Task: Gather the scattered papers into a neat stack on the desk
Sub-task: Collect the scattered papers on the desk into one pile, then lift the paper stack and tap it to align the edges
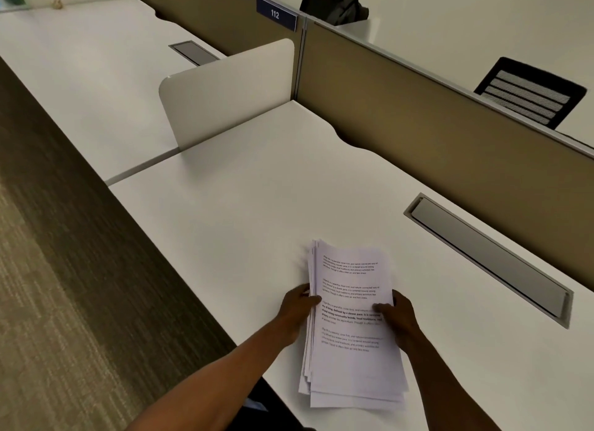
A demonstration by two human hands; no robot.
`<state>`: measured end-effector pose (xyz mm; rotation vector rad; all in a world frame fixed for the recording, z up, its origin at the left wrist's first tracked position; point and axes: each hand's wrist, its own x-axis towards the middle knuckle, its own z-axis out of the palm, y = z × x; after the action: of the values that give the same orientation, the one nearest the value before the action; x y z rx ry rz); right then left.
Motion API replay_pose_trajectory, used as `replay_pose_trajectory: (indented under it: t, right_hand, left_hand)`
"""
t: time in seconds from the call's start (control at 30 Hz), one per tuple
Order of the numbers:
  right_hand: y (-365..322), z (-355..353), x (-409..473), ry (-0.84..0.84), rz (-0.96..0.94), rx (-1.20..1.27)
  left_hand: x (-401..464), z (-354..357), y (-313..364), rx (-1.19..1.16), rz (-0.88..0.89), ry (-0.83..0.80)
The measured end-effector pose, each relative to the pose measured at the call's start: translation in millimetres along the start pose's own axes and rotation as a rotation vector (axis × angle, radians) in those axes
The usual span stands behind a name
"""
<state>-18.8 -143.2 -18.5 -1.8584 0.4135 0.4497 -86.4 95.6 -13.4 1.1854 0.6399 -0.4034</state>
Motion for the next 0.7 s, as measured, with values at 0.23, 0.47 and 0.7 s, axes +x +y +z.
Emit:
replay_pose_trajectory:
  t: [0.23,0.47,0.7]
  right_hand:
    - [1.4,-5.1,-7.9,-0.052,0.13,0.253]
    - [15.1,-22.9,-26.2,-0.017,0.128,0.383]
    - [20.2,-41.7,-39.3,0.034,0.065,0.505]
  left_hand:
    - [-11.4,14.0,-5.1,0.373,0.142,-0.135]
    - [-10.5,27.4,-3.6,0.325,0.205,-0.229]
    - [-20.9,49.7,16.0,0.404,0.349,-0.338]
